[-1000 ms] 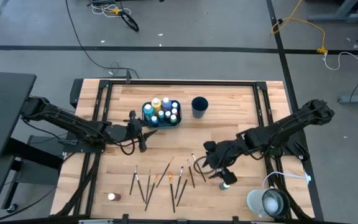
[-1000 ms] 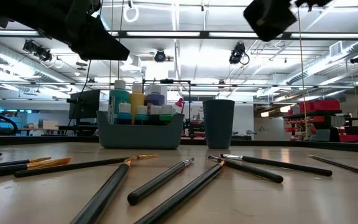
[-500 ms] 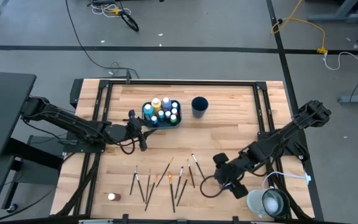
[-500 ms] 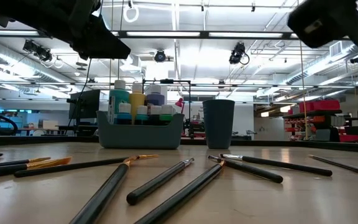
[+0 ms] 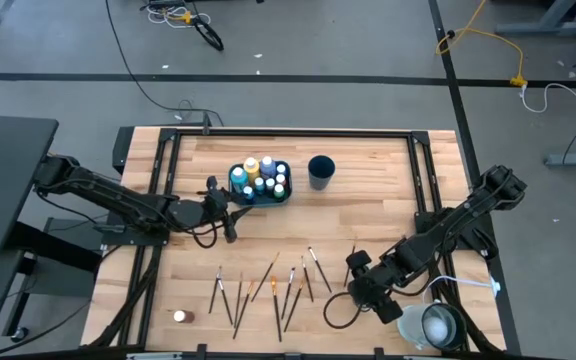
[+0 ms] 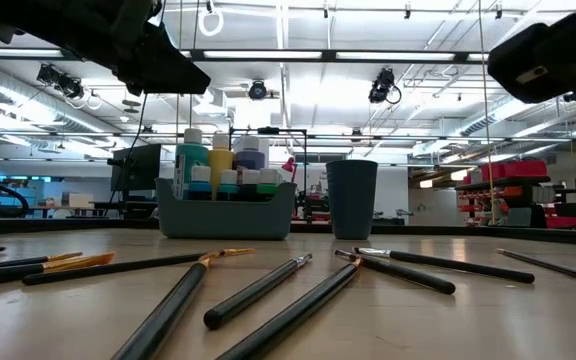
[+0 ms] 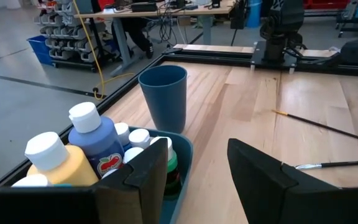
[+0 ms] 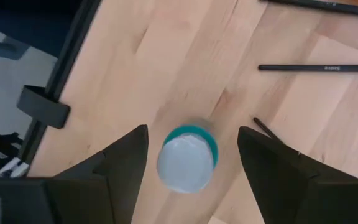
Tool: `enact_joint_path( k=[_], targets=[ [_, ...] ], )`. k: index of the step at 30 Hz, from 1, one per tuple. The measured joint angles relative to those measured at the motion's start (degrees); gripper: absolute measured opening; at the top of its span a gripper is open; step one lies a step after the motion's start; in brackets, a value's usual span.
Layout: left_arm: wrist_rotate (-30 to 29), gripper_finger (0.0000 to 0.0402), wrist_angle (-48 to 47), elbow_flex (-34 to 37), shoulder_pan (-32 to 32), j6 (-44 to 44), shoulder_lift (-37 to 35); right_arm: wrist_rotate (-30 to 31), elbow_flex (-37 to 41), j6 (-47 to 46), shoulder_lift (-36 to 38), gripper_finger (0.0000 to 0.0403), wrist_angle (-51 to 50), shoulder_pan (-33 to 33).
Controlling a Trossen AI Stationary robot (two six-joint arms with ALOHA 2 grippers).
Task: Pick & Place Paint Supplies
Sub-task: Put the small light blue paint bottle into the blue bin
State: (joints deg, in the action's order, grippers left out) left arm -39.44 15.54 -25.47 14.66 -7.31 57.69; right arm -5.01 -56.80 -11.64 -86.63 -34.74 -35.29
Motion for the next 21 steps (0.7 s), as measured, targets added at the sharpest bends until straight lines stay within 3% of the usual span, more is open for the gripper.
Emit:
enact_joint_path(
  k=[7,21],
  targets=[
    [0.0,0.0176,0.3,0.0,0.0,0.0,0.0,0.1,0.0,0.1,-0.1,0.0239,-0.1,0.0],
    [0.0,0.0176,0.3,0.0,0.0,0.0,0.0,-1.4,0.0,-2.7,-0.1,0.0151,-0.5,0.0]
  ],
)
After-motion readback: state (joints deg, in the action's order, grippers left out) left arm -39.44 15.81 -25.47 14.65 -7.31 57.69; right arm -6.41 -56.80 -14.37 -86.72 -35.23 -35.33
